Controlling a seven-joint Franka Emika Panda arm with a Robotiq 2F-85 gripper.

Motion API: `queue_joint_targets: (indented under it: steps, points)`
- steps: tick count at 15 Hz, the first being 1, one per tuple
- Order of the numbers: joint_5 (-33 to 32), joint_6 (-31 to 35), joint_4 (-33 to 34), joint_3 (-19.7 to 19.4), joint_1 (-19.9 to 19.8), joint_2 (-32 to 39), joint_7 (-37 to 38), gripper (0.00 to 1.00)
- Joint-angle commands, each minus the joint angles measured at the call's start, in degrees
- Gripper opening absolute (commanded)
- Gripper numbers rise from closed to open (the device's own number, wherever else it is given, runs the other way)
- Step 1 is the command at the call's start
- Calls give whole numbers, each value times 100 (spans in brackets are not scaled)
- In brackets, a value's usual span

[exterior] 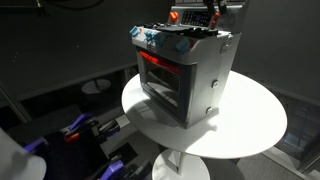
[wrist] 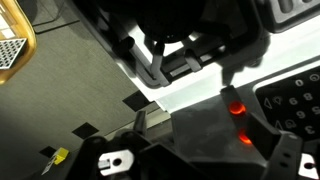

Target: Push the top orange button on the right side of the stoves button display twice

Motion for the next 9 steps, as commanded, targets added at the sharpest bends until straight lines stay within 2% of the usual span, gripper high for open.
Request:
queue_joint_targets:
  steps: [1,9]
  points:
    - [46,-183,102,-95,91,-15,80,100]
    - [34,-131,190,-118,85,76,78,100]
